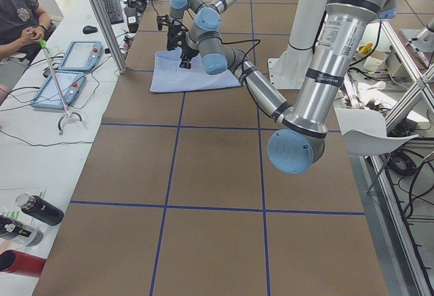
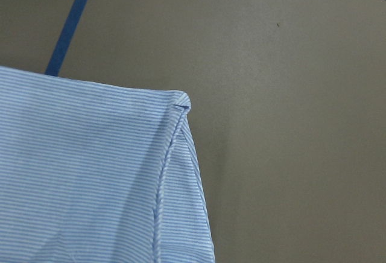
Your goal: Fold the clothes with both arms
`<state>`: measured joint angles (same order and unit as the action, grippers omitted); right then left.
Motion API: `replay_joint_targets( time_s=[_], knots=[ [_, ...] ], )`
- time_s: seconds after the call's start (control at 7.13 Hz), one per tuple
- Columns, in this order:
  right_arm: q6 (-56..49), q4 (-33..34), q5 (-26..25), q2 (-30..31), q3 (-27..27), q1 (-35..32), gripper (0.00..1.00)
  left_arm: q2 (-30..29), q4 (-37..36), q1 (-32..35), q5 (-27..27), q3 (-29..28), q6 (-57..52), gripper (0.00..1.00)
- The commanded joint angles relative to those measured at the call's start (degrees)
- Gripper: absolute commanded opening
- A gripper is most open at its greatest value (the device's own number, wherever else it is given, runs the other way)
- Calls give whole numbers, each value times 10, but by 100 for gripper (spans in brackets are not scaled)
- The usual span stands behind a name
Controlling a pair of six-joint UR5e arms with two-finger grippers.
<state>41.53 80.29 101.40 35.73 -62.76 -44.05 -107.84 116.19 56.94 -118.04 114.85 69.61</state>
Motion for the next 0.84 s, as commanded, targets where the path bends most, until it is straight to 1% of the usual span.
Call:
replay_joint_targets(
  time_s=[0.0,0.28,0.42,0.56,0.7],
  knots=[
    [1,-1,2,4,21,9,100,-2,0,0,0,0,0,47],
    [-7,-2,3,33,21,5,100,-3,0,0,0,0,0,47],
    [-28,-12,4,55,16,-2,100,-3,0,0,0,0,0,47],
    [-57,-16,20,82,-16,-22,100,-3,0,0,0,-1,0,47],
    [-57,-14,76,86,-31,-38,100,-3,0,-1,0,-1,0,47]
  ],
)
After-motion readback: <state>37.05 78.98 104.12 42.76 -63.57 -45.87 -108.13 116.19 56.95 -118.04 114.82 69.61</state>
